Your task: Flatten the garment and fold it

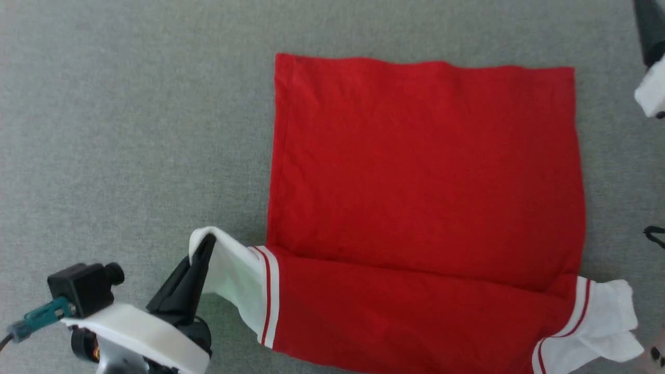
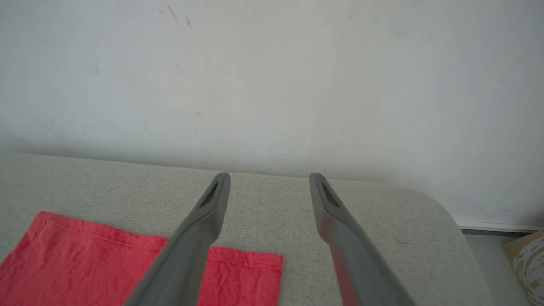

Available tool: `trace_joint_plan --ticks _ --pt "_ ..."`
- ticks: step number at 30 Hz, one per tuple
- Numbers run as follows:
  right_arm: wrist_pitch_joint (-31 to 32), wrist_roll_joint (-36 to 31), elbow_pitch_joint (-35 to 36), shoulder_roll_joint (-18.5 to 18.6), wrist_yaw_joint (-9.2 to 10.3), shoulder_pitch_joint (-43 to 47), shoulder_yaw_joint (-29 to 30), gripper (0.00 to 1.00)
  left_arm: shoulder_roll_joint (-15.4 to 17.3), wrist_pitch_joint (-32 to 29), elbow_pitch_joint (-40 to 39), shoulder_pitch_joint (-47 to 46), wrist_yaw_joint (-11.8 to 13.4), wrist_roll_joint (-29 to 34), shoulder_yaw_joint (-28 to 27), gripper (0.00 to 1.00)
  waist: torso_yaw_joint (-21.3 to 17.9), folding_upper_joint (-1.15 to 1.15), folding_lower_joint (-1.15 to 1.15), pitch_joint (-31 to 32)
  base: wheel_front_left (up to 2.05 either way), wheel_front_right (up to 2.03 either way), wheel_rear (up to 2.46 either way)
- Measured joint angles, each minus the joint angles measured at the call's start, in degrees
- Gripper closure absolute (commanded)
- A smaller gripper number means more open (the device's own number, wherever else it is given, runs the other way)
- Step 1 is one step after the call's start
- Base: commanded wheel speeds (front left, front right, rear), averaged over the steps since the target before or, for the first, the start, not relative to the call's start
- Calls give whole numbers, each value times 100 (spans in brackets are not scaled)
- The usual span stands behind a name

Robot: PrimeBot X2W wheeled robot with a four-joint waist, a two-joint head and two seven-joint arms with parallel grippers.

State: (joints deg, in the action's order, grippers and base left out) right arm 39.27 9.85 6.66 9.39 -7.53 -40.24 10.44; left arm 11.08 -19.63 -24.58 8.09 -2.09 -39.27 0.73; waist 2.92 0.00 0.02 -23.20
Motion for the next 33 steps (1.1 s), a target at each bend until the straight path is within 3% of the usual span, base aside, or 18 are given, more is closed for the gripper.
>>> trace_joint_plan --ticks 6,18,19,20,21,33 --pt "716 -298 -971 -158 0 -152 234 0 2 58 181 -317 -98 -16 104 100 134 0 0 -475 0 0 0" --pt "1170 -734 -1291 -378 0 1 753 0 47 125 353 -482 -148 -58 107 100 350 0 -2 -873 0 0 0" --pt "1170 -775 -1311 -407 0 10 806 13 59 124 349 -492 -148 -58 104 100 351 0 -2 -885 0 0 0" --pt "1160 -803 -1315 -430 0 7 860 60 70 123 343 -502 -148 -59 102 100 351 0 -2 -895 0 0 0" --pt "1137 -835 -1314 -449 0 -1 905 100 85 123 332 -506 -148 -59 99 100 349 0 -2 -903 0 0 0" --pt "396 -676 -1394 -552 0 -57 768 100 132 241 320 -504 -145 -55 31 100 177 0 -2 -676 0 0 0"
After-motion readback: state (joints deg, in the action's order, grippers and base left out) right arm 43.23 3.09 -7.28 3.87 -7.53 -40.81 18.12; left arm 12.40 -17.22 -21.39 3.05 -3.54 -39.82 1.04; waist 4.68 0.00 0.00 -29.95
